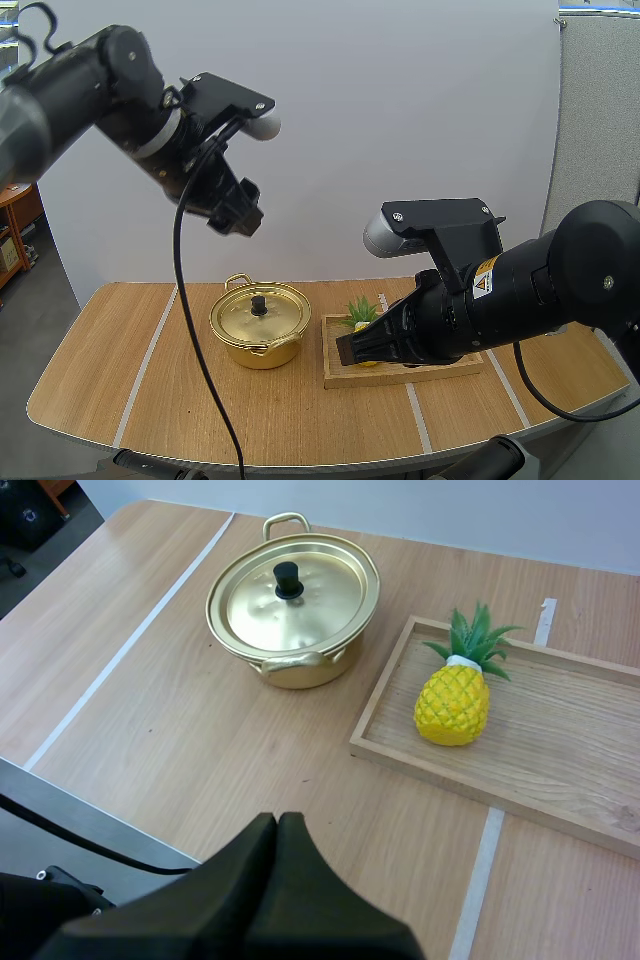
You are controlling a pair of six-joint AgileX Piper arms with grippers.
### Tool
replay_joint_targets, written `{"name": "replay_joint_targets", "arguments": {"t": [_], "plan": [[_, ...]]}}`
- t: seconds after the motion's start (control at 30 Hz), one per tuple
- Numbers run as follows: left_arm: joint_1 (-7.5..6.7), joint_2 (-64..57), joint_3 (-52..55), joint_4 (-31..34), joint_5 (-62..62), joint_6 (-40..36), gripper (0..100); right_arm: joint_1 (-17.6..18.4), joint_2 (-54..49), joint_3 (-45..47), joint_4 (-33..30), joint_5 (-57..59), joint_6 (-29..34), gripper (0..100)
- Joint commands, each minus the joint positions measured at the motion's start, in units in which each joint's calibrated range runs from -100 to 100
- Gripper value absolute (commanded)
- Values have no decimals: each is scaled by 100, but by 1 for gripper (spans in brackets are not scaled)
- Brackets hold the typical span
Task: Open the pot, put the grape inside, and close it
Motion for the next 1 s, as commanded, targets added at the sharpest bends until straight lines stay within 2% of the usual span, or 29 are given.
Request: {"name": "replay_joint_targets", "arguments": {"t": [0.0, 0.33, 0.37, 0.4, 0.43, 0.5, 0.53, 0.57, 0.6, 0.8, 0.97], "plan": [[2, -376, 353, -12, 0, -163, 100, -28, -56, 12, 18, 0, -37, 0], [2, -1307, 968, -12, 0, -521, 100, -28, -56, 12, 18, 0, -37, 0], [2, -1366, 1002, -12, 0, -563, 94, -28, -56, 12, 18, 0, -37, 0], [2, -1498, 1050, -12, 0, -644, 82, -28, -56, 12, 18, 0, -37, 0], [2, -1516, 1054, -12, 0, -657, 80, -28, -56, 12, 18, 0, -37, 0], [2, -1702, 1087, -12, 0, -737, 55, -28, -56, 12, 18, 0, -37, 0], [2, -1811, 1104, -12, 0, -737, 40, -37, -56, 12, 13, 0, -37, 0], [2, -1989, 1114, -12, 0, -737, 18, -46, -56, 12, 13, 0, -37, 0], [2, -2179, 1120, -12, 0, -737, 0, -80, -56, 12, 13, 0, -37, 0], [2, -2665, 1120, -12, 0, -779, 0, -251, -56, 12, 13, 0, -37, 0], [2, -2994, 1131, -23, 0, -1114, 0, -389, -73, 12, 13, 0, -37, 0]]}}
